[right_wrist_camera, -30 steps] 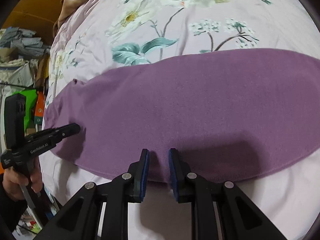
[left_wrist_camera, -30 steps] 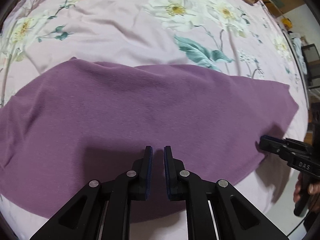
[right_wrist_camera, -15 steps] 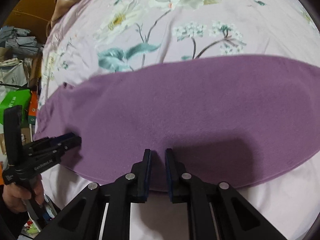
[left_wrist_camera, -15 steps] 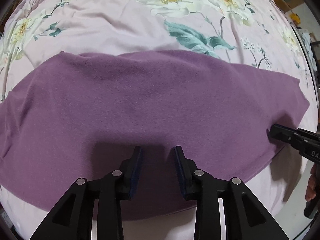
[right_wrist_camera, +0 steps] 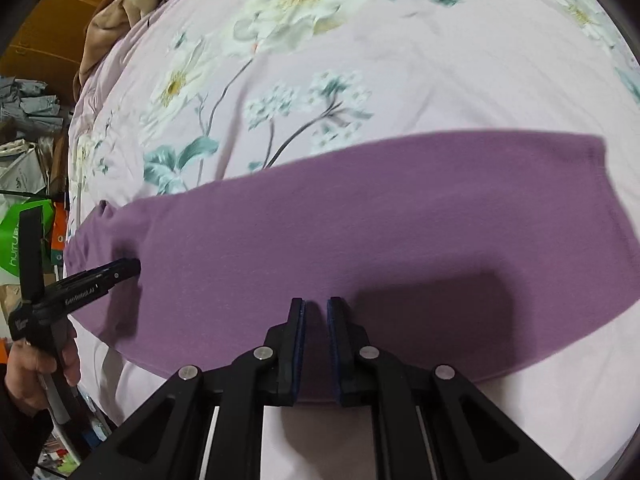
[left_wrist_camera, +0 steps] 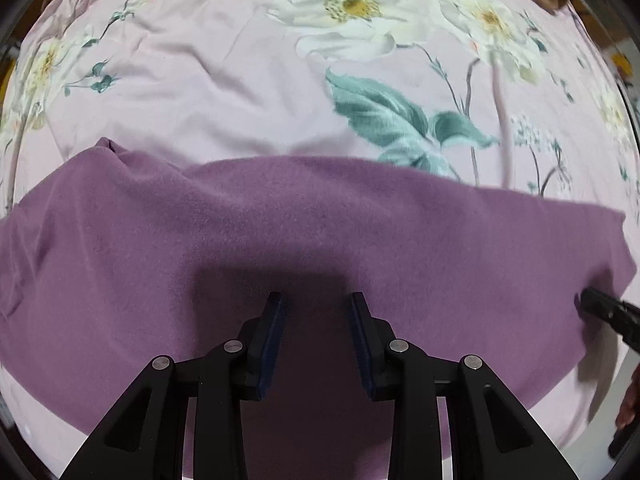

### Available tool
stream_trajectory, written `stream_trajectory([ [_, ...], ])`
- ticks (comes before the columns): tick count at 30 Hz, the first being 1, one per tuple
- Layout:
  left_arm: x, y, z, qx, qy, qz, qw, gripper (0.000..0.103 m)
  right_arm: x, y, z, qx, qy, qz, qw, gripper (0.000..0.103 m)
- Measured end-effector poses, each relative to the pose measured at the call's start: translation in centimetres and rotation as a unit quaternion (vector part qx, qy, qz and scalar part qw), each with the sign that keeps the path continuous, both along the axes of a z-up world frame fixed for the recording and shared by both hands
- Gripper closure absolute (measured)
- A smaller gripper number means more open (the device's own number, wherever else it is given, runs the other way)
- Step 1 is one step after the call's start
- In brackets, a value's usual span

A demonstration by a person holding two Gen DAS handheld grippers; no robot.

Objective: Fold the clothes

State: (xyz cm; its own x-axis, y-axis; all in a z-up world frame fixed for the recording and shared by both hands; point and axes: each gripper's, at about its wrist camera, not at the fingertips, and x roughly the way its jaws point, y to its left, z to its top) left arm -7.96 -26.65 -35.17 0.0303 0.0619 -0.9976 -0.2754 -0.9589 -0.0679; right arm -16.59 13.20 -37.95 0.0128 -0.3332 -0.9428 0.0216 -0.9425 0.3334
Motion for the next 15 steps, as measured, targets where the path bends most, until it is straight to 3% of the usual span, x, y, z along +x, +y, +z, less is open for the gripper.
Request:
stream_trajectory([
  [5, -1.1, 1.9, 0.0, -0.006, 0.008, -0.008, 0.9999, 0.069, -1.8, 3.1, 0.6, 0.009, 0.039, -0.025, 0.999, 0.091],
  [9, -0.7, 4.4, 0.0, -0.001, 0.003, -0.024, 0.9997, 0.069, -3.8, 6.7, -0.5, 0.041, 0.033, -0.063, 0.997, 0.091],
  [12, 0.5, 8.1, 0.5, 0.015, -0.003, -0.034, 0.9993, 0.069, -3.7, 8.9, 0.1, 0.035, 0.035, -0.089, 0.995, 0.091],
  [15, 2.5, 9.4, 1.5, 0.036, -0.012, -0.045, 0.9983, 0.069, -3.1, 9.0, 1.4, 0.025, 0.048, -0.065, 0.996, 0.088],
])
